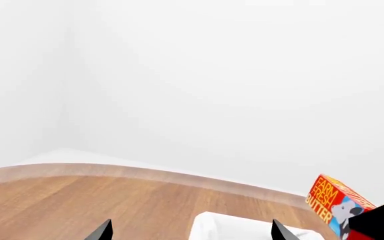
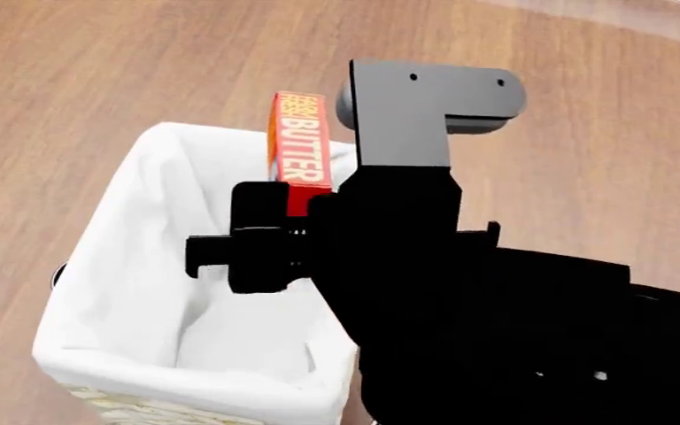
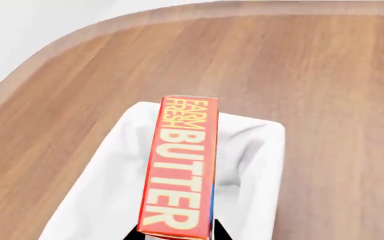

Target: Pick up the butter and put it in the basket.

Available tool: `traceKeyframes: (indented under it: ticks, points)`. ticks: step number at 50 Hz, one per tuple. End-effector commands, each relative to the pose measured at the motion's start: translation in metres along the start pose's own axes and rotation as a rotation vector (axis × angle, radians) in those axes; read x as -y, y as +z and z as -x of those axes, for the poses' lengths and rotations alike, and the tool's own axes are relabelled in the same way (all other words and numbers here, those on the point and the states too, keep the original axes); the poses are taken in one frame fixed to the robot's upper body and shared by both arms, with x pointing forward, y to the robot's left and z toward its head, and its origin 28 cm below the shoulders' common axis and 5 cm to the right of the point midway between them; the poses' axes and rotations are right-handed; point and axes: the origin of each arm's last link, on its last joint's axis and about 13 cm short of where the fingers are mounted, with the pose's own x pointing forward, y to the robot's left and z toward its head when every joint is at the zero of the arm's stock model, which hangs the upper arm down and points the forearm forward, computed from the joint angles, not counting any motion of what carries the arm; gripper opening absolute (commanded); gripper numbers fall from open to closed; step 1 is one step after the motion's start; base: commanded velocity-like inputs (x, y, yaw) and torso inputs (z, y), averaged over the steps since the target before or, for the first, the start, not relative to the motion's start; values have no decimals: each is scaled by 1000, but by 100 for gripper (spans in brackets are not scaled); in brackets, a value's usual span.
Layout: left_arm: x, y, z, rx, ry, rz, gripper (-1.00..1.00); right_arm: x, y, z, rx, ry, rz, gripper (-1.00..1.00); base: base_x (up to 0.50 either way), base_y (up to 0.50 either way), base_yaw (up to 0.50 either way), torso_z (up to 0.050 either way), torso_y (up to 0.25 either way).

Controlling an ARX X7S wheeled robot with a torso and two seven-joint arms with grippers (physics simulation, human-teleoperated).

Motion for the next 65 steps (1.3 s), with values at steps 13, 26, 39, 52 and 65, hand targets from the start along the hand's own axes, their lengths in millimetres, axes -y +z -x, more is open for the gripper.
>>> traceKeyframes:
  ticks: [13,26,39,52,65]
  points:
    - [-1,1,-2,23,-24,45,100,-39,38,-4,-92,88,-167,-100,0,0,0,0,2]
    - [-3,2,-3,24,-18,50,100,-53,36,-18,-155,76,-219,-100,0,0,0,1,2]
    - [-4,1,-4,23,-14,53,100,-56,50,-43,-137,7,-493,-100,0,0,0,0,1]
    - [-5,3,-4,26,-11,53,100,-64,52,-52,-162,18,-585,-100,0,0,0,1,2]
    - [-6,3,-4,28,-6,54,100,-72,54,-59,-170,-2,-670,-100,0,0,0,1,2]
